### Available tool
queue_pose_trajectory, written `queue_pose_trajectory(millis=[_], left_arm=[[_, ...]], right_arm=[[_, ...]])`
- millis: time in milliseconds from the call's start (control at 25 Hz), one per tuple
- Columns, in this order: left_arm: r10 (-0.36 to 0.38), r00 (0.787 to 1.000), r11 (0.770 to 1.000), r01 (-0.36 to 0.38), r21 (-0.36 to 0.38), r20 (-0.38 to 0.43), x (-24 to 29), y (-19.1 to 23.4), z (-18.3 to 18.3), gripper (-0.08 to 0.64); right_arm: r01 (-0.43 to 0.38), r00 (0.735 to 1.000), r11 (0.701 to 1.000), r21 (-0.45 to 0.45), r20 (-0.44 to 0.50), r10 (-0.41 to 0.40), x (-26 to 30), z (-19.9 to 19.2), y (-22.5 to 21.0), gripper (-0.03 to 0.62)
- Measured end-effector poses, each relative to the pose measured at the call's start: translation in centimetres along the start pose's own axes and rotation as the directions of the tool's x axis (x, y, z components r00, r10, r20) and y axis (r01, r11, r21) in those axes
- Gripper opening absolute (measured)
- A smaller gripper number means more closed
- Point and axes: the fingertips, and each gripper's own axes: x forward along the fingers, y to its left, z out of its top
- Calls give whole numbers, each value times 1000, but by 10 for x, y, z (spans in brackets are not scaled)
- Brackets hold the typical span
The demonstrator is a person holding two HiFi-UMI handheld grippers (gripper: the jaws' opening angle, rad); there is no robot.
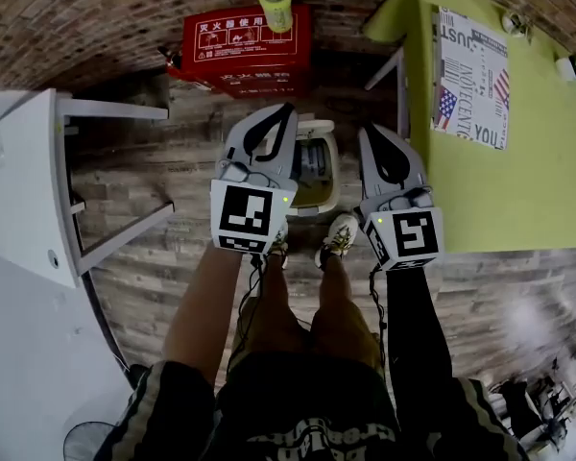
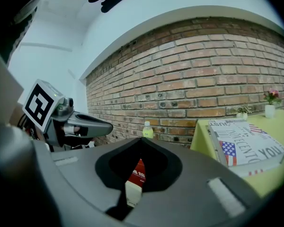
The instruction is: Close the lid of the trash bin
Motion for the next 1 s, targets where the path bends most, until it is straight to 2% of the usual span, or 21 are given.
queue_pose_trajectory(millis=[200, 520, 1000], left_arm=[[-8, 999, 1000, 7, -16, -45, 21, 1, -31, 12], [-10, 992, 1000, 10, -1, -128, 47, 6, -77, 8], [-22, 955, 999, 30, 25, -296, 73, 12, -142, 8]], right_arm=[[6, 1000, 1000, 21, -20, -6, 5, -28, -6, 14], [12, 999, 999, 32, -37, -11, 7, -54, -15, 14], [29, 998, 998, 55, -59, -26, -2, -73, -21, 14]])
